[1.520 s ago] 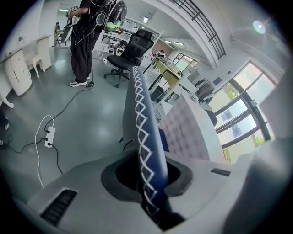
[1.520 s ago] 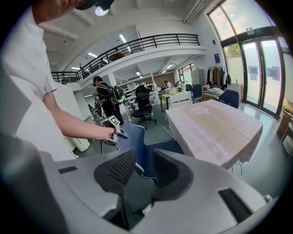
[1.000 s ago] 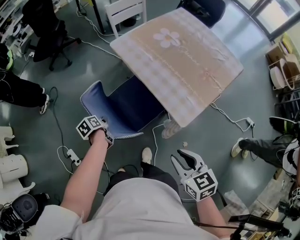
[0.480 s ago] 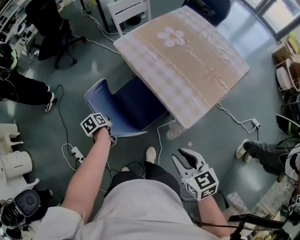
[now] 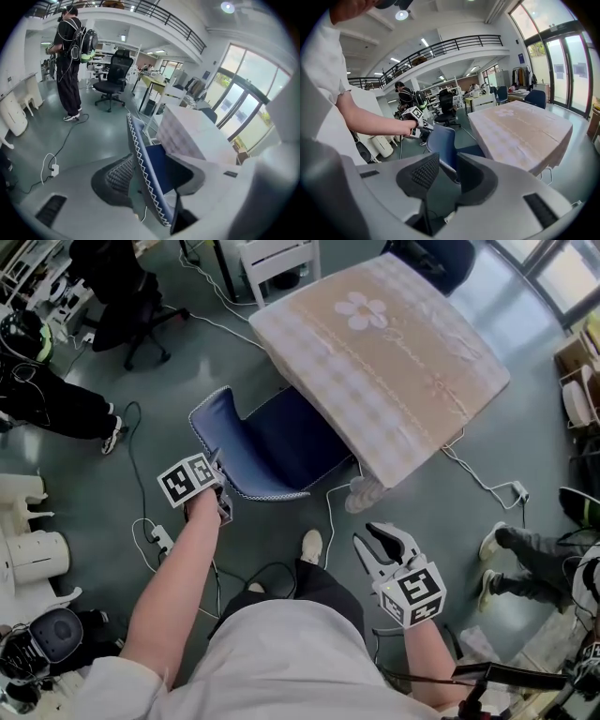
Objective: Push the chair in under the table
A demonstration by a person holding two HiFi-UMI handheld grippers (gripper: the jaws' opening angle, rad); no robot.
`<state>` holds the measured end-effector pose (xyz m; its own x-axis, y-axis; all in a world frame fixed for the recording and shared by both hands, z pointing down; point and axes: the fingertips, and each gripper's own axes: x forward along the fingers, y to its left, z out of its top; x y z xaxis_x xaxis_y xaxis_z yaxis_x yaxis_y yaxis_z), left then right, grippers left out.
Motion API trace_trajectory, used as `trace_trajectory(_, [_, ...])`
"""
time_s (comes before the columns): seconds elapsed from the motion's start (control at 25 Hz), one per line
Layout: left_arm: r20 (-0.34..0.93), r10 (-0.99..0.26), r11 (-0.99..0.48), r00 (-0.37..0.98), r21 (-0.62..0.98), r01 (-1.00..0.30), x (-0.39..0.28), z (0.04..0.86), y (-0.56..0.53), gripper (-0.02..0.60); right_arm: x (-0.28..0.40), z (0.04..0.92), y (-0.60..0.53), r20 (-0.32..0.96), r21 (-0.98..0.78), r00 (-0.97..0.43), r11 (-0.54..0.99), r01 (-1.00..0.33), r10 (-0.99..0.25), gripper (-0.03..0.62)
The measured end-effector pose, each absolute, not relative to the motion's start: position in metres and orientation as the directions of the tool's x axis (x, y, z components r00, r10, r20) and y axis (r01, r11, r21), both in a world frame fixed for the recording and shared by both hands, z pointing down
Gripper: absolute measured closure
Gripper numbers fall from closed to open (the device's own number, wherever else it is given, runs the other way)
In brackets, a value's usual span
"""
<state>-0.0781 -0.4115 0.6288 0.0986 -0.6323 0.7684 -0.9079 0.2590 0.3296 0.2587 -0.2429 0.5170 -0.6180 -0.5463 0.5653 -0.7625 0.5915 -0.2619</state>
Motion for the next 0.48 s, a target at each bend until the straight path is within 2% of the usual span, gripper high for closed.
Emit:
trace_trajectory(0.2, [0.641, -0.736, 0.071, 0.22, 0.396, -0.915, -0.076, 0.572, -0.376, 0.365, 0.223, 0.508, -0.224, 0.559, -0.229, -0.632, 0.633, -0.74, -0.537, 0.47])
trace_trajectory(0.24, [0.617, -0.746, 0.031, 0.251, 0.408, -0.912, -0.077, 0.563, -0.365, 0.383, 0.213, 0.506, -0.219, 0.558, -0.222, -0.636, 0.642, -0.734, -0.533, 0.47])
trace_trajectory(0.32, [0.587, -0.749, -0.043, 0.307, 0.42, -0.907, -0.081, 0.548, -0.339, 0.458, 0.193, 0.501, -0.21, 0.551, -0.206, -0.642, 0.659, -0.723, -0.533, 0.471])
trace_trajectory(0.48, [0.532, -0.743, -0.185, 0.407, 0.421, -0.888, -0.094, 0.521, -0.278, 0.55, 0.15, 0.486, -0.184, 0.524, -0.166, -0.665, 0.703, -0.692, -0.532, 0.479])
